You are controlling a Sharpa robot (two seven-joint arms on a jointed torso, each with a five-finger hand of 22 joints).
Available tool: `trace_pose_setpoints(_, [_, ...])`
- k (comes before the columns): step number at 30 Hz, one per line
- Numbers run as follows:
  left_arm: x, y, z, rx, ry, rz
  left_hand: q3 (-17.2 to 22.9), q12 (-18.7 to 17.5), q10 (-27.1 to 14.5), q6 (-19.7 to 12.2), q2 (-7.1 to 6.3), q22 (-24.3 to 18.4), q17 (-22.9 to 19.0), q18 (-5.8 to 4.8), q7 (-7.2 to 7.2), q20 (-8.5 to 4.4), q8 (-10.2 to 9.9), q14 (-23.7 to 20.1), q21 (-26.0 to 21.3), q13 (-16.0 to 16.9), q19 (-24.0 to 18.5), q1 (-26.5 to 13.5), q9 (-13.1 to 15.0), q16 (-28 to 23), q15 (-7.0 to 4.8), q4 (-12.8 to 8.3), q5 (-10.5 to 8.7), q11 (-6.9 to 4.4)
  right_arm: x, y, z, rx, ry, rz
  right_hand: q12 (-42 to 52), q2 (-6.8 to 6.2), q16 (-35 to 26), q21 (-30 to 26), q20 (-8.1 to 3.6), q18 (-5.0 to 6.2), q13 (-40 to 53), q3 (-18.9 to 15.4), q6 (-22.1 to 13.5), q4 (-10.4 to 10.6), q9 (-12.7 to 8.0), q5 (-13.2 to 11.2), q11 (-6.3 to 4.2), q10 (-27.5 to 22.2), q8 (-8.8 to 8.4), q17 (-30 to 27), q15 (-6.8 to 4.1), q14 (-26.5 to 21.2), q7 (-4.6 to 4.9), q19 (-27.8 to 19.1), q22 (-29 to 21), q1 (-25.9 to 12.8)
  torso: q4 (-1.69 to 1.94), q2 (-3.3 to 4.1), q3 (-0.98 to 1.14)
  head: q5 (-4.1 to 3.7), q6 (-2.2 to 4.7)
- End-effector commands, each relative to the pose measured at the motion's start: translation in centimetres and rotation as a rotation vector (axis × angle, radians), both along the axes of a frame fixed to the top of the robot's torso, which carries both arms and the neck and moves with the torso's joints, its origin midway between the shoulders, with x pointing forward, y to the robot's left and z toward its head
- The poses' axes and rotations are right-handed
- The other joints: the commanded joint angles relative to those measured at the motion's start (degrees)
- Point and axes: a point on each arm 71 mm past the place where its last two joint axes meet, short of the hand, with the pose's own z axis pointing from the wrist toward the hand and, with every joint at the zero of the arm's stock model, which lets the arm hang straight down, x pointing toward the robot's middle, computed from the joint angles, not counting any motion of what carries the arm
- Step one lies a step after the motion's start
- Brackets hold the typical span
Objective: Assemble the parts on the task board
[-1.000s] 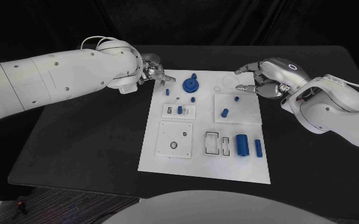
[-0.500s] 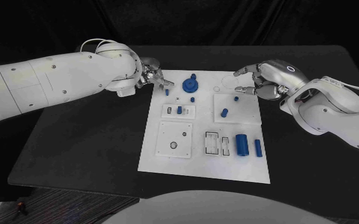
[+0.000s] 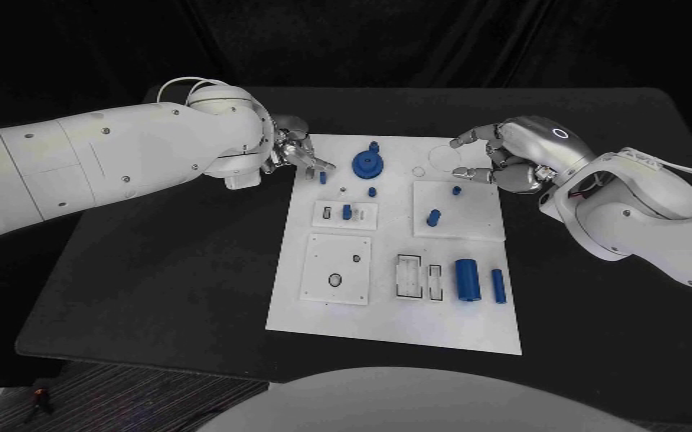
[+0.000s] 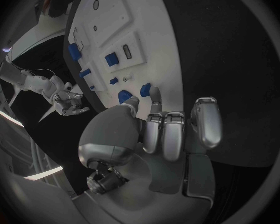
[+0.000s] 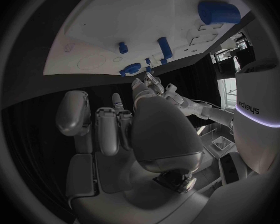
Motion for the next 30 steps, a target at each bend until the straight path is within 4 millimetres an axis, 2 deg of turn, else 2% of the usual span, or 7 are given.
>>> trace_pose_setpoints(1, [-0.1,-0.21,-0.1,0.003,0.011,-0.013,-0.15,0.2,6.06,0.27,0.22,4.88,15.09,0.14,0.11,0.02,-0.28,6.05,-0.22,15.05,-0.49,0.48,-0.07,0.15,0.37,-0.06,0.68,0.23,-0.07,0.02,-0.1,-0.002,0.003,0.002,-0.39,0.67,-0.36,-0.33,0.14,0.7,7.76,-0.35,0.21,-0.06,-0.09,0.31,0.3,0.1,0.14,7.82,0.39,4.25,0.14,-0.02,8.16,-0.09,-0.02,0.02,0.01,0.03,0.0])
trace_pose_setpoints(14, [-0.07,-0.61,-0.15,-0.004,0.01,-0.025,-0.08,0.2,6.06,0.47,0.36,4.94,15.09,0.19,0.06,0.05,-0.78,6.05,-0.48,15.05,-0.6,1.79,-0.13,0.15,0.35,-0.59,2.84,0.2,-0.03,0.04,-0.18,-0.006,0.011,-0.002,-0.45,0.72,-0.45,-0.44,0.16,0.71,7.68,-0.36,0.23,-0.06,-0.11,0.43,0.33,0.06,0.12,7.72,0.41,4.23,0.16,-0.04,8.13,-0.1,0.02,0.01,0.0,-0.02,0.0])
trace_pose_setpoints(26, [-0.05,-0.8,-0.39,0.001,0.019,-0.029,0.28,0.2,6.06,0.56,0.58,4.77,15.09,0.31,0.04,0.05,-1.2,6.05,-1.01,15.05,-0.94,3.07,-0.12,0.15,0.35,-1.3,4.75,0.18,0.0,0.03,-0.26,-0.009,0.015,-0.004,-0.48,0.75,-0.48,-0.54,0.17,0.73,7.64,-0.36,0.26,-0.06,-0.12,0.48,0.34,0.04,0.12,7.68,0.42,4.22,0.18,-0.07,8.11,-0.1,-0.11,-0.02,0.03,0.05,0.0])
trace_pose_setpoints(30, [-0.06,-0.84,-0.45,0.002,0.021,-0.03,0.46,0.2,6.06,0.64,0.62,4.82,15.09,0.32,-0.01,0.03,-1.31,6.05,-1.07,15.05,-0.93,3.56,-0.09,0.15,0.33,-1.64,5.52,0.15,0.0,0.03,-0.28,-0.009,0.016,-0.004,-0.48,0.75,-0.48,-0.54,0.17,0.73,7.64,-0.36,0.26,-0.06,-0.12,0.48,0.34,0.04,0.12,7.68,0.42,4.22,0.18,-0.07,8.11,-0.1,-0.02,-0.05,0.03,-0.06,0.0])
